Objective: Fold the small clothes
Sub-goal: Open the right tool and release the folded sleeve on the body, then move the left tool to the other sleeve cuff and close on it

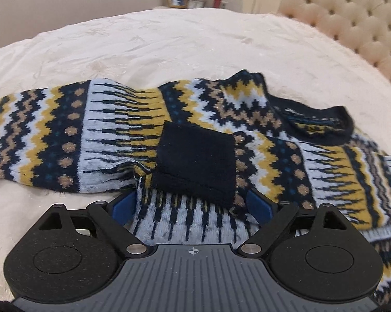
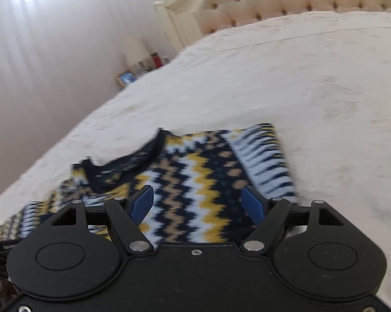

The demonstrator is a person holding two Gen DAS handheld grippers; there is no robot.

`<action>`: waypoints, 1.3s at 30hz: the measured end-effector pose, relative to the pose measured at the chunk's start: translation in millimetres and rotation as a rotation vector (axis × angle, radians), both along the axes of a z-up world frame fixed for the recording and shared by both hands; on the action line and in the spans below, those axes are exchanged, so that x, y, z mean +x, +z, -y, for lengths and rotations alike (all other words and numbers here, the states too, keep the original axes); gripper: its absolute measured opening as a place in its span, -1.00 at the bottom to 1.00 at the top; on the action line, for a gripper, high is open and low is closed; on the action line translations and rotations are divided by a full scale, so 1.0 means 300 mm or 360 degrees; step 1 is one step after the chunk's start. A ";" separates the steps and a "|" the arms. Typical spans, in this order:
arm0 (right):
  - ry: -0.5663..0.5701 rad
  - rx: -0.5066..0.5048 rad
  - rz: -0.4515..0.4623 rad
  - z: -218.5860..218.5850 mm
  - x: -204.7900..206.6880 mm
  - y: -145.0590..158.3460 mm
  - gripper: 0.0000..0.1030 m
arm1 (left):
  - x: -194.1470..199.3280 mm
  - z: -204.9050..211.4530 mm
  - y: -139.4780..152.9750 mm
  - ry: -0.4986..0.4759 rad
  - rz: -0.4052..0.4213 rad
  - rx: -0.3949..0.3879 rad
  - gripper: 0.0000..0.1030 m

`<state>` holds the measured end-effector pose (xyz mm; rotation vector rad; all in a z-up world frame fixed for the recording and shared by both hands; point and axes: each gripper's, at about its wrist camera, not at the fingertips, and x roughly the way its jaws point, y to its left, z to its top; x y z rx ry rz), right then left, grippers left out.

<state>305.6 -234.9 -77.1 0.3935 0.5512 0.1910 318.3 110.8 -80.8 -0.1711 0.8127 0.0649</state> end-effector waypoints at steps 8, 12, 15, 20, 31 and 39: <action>0.0301 0.0258 0.0092 -0.089 -0.014 0.034 0.97 | -0.078 -0.157 0.094 -0.0016 0.0103 0.0055 0.74; 0.0396 0.0417 -0.0041 -0.147 -0.011 0.021 0.99 | -0.122 -0.323 0.127 0.0120 0.0106 0.0065 0.74; 0.0367 0.0446 -0.0136 -0.223 -0.025 0.015 0.99 | -0.154 -0.468 0.143 0.0279 0.0115 0.0009 0.74; 0.0453 0.0234 0.0045 -0.374 -0.103 0.030 0.99 | -0.204 -0.672 0.160 0.0515 0.0137 -0.0004 0.74; 0.0643 0.0182 0.0207 -0.507 -0.233 0.048 0.99 | -0.217 -0.965 0.141 0.0869 0.0220 -0.0079 0.74; 0.0623 0.0199 0.0103 -0.503 -0.212 0.008 0.99 | -0.196 -1.018 0.097 0.0925 0.0258 -0.0152 0.76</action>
